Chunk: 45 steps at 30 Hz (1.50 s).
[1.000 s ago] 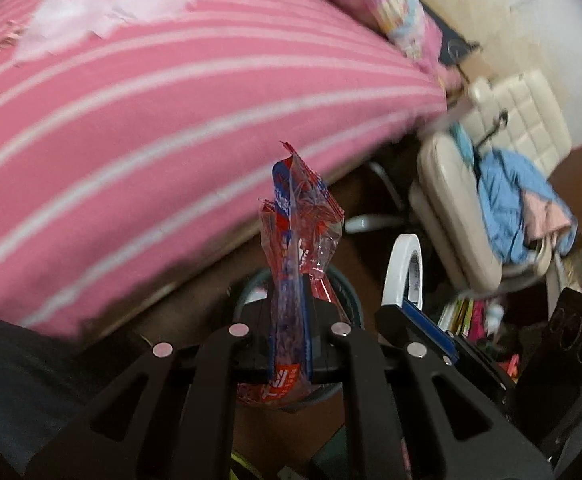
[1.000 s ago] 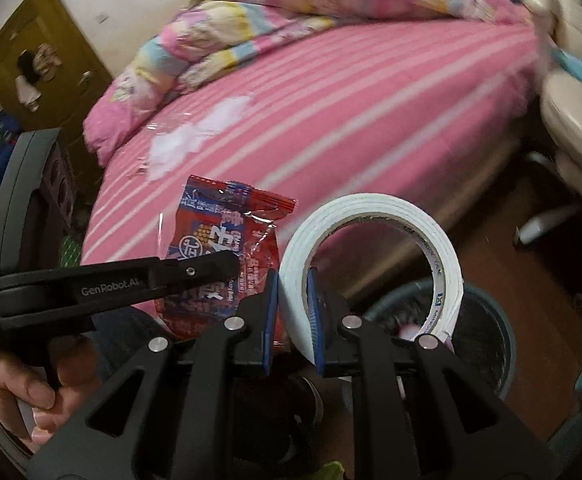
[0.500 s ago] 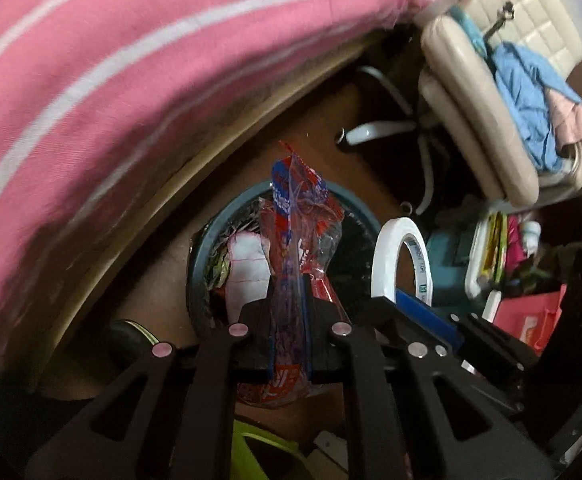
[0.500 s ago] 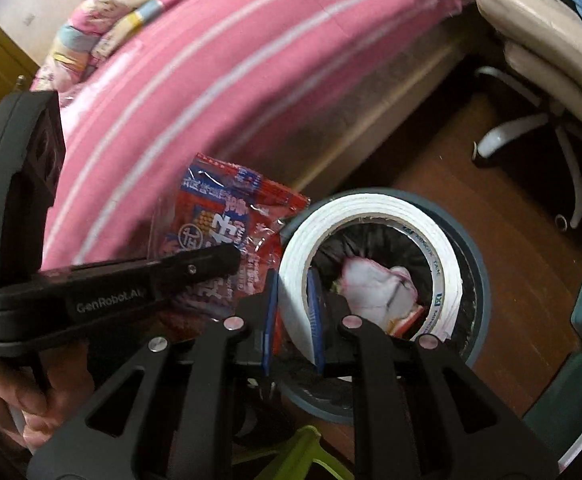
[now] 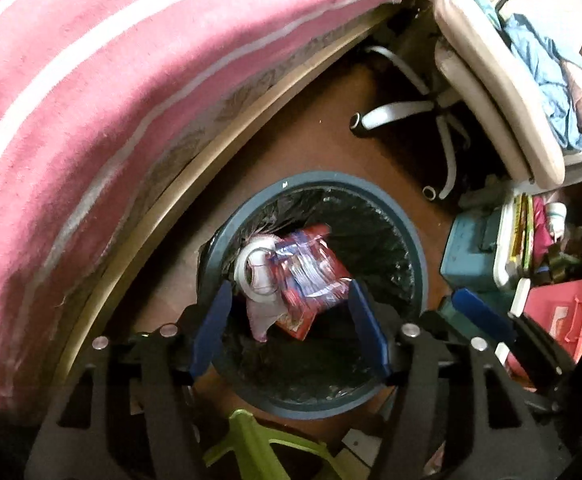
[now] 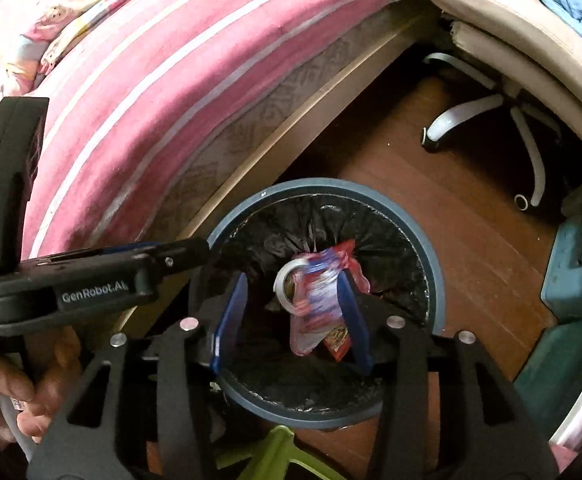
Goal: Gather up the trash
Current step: 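Open both tools over the bin to drop the packet and tape roll, then move both tools back toward the white tissues on the bed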
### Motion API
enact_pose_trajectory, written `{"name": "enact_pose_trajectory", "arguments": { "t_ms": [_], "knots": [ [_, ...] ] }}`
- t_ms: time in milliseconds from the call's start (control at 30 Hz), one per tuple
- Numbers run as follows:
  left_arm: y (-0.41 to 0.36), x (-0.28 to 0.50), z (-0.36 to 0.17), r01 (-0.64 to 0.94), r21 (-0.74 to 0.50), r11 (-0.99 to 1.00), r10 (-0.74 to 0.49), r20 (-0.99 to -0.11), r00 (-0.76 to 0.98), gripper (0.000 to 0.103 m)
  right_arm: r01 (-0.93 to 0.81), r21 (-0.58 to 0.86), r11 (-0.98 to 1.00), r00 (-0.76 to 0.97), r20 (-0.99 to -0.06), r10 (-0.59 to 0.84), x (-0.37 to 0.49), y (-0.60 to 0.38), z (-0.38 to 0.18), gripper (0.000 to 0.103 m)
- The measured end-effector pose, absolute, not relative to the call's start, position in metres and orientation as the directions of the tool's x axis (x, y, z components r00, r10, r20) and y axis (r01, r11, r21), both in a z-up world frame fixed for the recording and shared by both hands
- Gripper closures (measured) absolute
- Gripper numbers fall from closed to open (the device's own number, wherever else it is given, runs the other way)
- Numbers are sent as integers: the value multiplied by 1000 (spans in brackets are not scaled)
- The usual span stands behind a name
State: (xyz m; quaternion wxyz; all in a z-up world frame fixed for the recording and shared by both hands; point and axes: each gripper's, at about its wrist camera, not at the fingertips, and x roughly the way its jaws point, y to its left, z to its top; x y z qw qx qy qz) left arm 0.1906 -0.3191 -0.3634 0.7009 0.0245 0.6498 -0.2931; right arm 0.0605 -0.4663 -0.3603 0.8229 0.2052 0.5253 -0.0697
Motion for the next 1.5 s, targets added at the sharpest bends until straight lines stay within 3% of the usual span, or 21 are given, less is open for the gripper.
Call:
{"name": "enact_pose_trajectory", "arguments": {
  "t_ms": [100, 267, 433, 667, 900, 1067, 1300, 1500],
  "knots": [
    [-310, 193, -352, 407, -370, 835, -407, -913, 4, 42, 319, 261, 911, 461, -883, 91, 62, -459, -347, 50],
    [-287, 196, -326, 336, -381, 861, -428, -901, 74, 18, 283, 288, 915, 525, -845, 104, 72, -443, -313, 35],
    [-250, 202, -301, 217, -458, 862, -490, -862, 129, 17, 206, 271, 940, 562, -819, 113, 86, -417, -278, 33],
    [-191, 213, -257, 166, -515, 841, -541, -802, 253, 17, 88, 241, 966, 616, -775, 137, 108, -370, -232, 31],
    [-116, 240, -215, 124, -480, 868, -488, -783, 385, 17, -12, 215, 976, 653, -738, 171, 154, -316, -198, 31],
    [-70, 274, -198, 90, -316, 944, -319, -819, 477, 17, -76, 192, 978, 672, -715, 193, 194, -280, -180, 31],
    [-28, 325, -205, 30, -215, 976, -198, -829, 523, 18, -117, 172, 978, 682, -702, 205, 253, -239, -174, 31],
    [-18, 359, -227, 34, -253, 967, -234, -827, 511, 26, -118, 146, 982, 681, -708, 187, 313, -224, -187, 31]
  ]
}}
